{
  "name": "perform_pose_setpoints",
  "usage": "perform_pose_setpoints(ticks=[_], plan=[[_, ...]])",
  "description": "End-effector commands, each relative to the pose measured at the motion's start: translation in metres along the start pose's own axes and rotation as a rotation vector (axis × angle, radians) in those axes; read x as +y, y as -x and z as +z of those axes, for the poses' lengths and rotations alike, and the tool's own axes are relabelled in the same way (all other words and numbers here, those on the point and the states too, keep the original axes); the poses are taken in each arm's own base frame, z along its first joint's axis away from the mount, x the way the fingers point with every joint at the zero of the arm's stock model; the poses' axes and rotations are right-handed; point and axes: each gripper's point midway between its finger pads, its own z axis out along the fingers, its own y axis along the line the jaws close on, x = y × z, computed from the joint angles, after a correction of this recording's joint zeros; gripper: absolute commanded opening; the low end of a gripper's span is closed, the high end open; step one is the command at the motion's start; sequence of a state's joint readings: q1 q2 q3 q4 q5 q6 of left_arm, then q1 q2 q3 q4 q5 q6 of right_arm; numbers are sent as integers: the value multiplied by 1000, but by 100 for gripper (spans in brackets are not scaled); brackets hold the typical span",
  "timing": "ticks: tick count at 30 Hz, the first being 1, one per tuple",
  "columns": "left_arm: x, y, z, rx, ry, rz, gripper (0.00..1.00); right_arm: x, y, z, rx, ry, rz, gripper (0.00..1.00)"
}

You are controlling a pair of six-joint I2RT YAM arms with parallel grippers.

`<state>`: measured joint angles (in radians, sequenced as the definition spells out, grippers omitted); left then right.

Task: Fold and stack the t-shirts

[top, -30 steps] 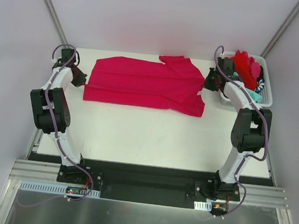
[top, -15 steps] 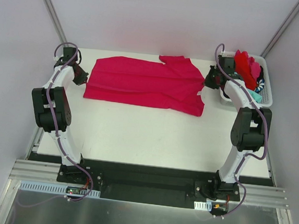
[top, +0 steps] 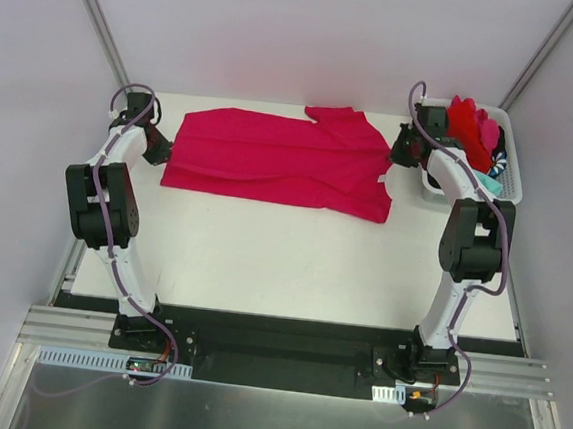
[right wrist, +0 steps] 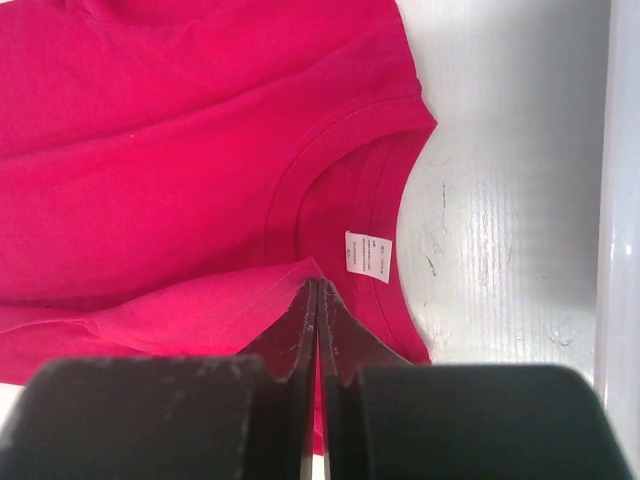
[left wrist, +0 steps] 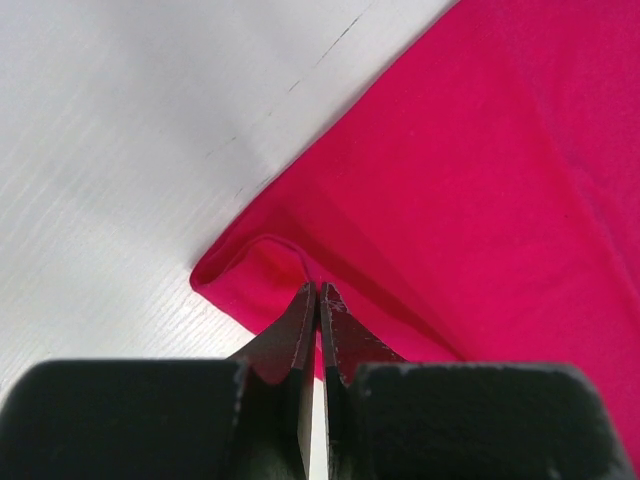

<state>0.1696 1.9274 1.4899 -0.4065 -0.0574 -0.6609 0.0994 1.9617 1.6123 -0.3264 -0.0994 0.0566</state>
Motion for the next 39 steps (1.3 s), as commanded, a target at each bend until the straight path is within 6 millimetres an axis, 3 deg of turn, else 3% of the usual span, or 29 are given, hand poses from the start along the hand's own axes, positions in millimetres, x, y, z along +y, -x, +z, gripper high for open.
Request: perform_pose_setpoints(ticks=[1, 8, 17, 39], plan=[[-6, 9, -2, -24, 2, 20, 0, 3, 19, -1, -26, 22, -19, 0], [-3, 14, 3, -38, 29, 17, 0, 1, 13, 4, -12, 19, -29, 0], [3, 25, 4, -52, 45, -7, 0, 4, 21, 3, -29, 24, -34, 0], [10, 27, 21, -32, 74, -7, 0, 5, 11, 23, 22, 49, -40, 0]])
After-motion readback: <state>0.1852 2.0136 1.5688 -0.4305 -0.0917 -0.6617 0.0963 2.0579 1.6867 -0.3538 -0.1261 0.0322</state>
